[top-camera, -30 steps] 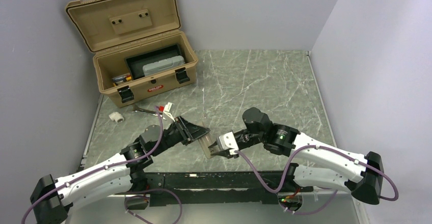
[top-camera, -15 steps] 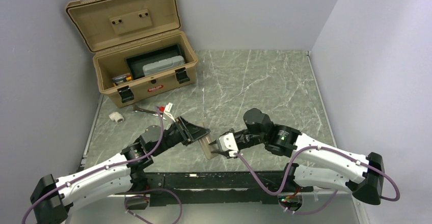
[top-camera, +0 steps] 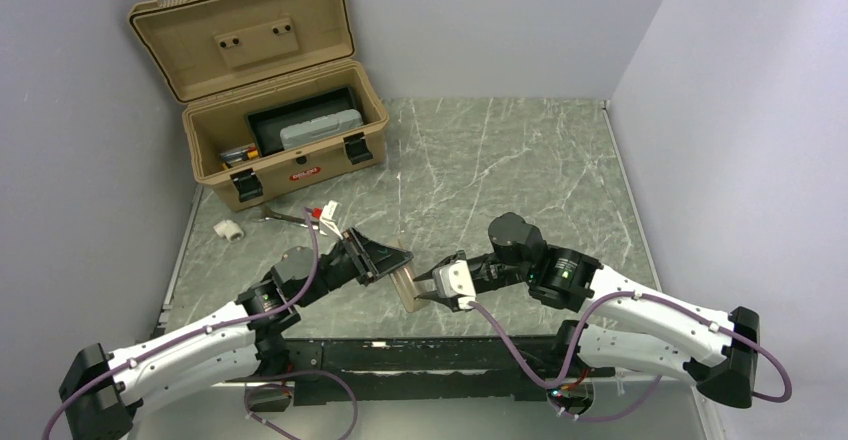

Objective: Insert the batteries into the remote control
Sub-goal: Remove the battery cover from the remote control.

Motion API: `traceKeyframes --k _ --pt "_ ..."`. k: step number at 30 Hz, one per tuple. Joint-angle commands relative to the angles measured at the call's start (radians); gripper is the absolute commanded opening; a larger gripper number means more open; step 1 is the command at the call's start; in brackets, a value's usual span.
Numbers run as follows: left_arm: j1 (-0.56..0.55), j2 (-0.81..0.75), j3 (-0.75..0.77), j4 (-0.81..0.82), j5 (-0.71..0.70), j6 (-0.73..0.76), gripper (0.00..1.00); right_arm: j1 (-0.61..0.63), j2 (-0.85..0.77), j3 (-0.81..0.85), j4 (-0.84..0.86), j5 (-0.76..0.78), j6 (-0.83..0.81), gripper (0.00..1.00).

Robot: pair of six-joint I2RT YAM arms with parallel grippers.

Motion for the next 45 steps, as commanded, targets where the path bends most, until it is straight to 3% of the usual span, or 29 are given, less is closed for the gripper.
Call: traceKeyframes --k 1,45 --pt "-0.002 -0.025 0.005 0.054 0.010 -0.014 0.00 0.000 -0.011 0.024 -0.011 -0.053 0.001 0.35" --pt "-0.002 -0.014 0.001 0.075 0.021 -0.020 0.00 0.002 0.024 0.003 0.017 -0.027 0.001 0.36"
